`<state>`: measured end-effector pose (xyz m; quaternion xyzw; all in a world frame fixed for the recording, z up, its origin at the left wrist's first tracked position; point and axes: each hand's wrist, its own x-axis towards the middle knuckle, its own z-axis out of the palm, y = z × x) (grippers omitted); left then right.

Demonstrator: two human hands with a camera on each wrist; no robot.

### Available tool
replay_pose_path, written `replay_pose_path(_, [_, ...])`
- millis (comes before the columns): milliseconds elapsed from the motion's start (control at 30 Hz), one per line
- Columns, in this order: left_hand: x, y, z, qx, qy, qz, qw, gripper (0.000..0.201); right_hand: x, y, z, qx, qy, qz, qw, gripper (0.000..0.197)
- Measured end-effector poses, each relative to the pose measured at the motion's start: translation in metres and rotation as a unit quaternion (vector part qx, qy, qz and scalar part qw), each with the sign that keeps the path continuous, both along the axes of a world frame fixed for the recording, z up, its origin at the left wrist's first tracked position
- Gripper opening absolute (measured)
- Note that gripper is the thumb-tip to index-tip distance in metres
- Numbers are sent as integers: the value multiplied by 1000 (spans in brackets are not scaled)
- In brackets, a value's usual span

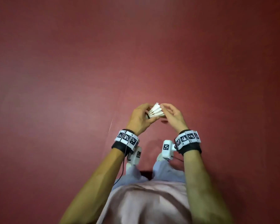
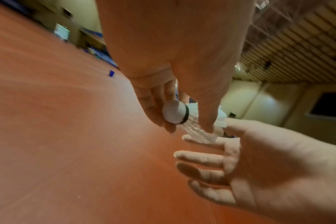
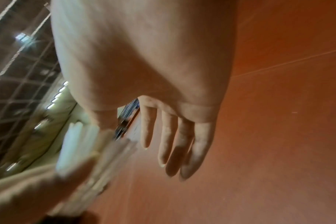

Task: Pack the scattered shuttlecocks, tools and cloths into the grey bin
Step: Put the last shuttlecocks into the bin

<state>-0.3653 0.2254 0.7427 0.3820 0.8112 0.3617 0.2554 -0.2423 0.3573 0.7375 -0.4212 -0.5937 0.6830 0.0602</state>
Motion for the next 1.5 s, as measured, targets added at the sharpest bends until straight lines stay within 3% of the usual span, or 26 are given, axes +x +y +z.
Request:
replay_pose_path(167, [-21, -122, 39, 80, -19, 177, 981, 43, -82, -70, 61, 23, 23, 173, 984, 39])
replay_pose_path(267, [-29, -217, 47, 91, -29, 285, 954, 39, -131, -152, 87, -3, 77, 268, 960, 35])
replay_pose_path(400, [-19, -342, 57, 79, -13, 409, 909, 36, -166, -283, 100, -23, 106, 412, 905, 34])
replay_pose_path(533, [11, -486, 78, 60, 43, 522, 850, 37, -174, -436, 106, -24, 121, 549, 826, 35])
replay_pose_path(667, [55, -602, 98, 61, 58, 626, 775, 37, -165, -569, 110, -18, 121, 654, 747, 29])
replay_pose_path(833, [122, -704, 97, 142, 50, 758, 635, 62, -142, -708, 113, -22, 101, 764, 637, 26])
replay_pose_path(967, [169, -764, 87, 170, 61, 822, 539, 50, -119, -802, 101, -19, 90, 840, 535, 27])
replay_pose_path(1167, [215, -868, 67, 152, 71, 891, 422, 24, -90, -958, 80, -19, 107, 859, 500, 27])
replay_pose_path(1333, [232, -988, 64, 115, 80, 928, 346, 22, -85, -1124, 78, -50, 95, 889, 445, 27])
replay_pose_path(1500, [267, -1094, 91, 79, 86, 956, 269, 25, -52, -1281, 107, -104, 109, 906, 396, 30])
